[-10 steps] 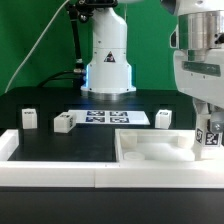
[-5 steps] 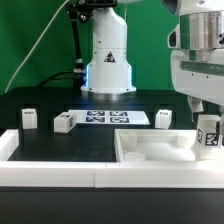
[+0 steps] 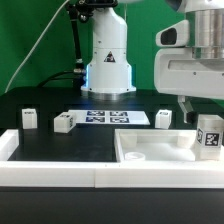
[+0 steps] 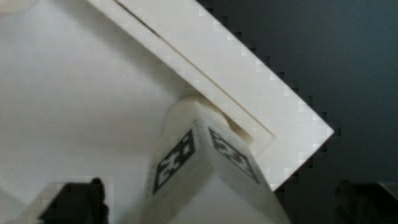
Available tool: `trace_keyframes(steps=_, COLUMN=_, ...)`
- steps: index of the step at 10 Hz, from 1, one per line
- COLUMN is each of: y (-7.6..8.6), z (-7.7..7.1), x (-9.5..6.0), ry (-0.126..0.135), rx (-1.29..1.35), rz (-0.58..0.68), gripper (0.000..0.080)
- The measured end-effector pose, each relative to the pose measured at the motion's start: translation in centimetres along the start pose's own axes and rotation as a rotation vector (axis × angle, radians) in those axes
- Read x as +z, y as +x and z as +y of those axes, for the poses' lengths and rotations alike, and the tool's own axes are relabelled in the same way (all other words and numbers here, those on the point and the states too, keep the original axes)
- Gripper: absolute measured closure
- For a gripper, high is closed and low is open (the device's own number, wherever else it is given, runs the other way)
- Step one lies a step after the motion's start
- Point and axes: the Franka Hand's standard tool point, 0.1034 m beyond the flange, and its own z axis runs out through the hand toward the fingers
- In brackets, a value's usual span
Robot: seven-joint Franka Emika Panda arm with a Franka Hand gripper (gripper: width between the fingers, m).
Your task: Assemble one leg
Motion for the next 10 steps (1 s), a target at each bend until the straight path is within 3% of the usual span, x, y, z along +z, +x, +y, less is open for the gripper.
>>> trace_keyframes(steps=3, y=0.19, z=0.03, x=0.12, ry=-0.047, rx=-0.325, rz=0.015, gripper=0.0151)
trace_keyframes(steps=6, y=0.53, z=0.46, x=0.12, ry=-0.053, rx=-0.587, rz=0.007, gripper=0.0151)
trace_keyframes(steps=7, y=0.51, z=0.44, x=0.13, ry=-0.052, rx=-0.567, rz=0.007, gripper=0.0151)
trace_keyframes(steps=8, y=0.51, z=0.45, x=0.13, ry=-0.052, rx=-0.567, rz=0.007, gripper=0.0247)
trace_keyframes(steps=9, y=0.52, z=0.45, x=0.13, ry=-0.052, rx=-0.567, rz=0.007, gripper=0.0247)
trace_keyframes(steps=10, y=0.52, z=0.45, x=0.13, ry=-0.052, rx=-0.567, rz=0.007, gripper=0.0414)
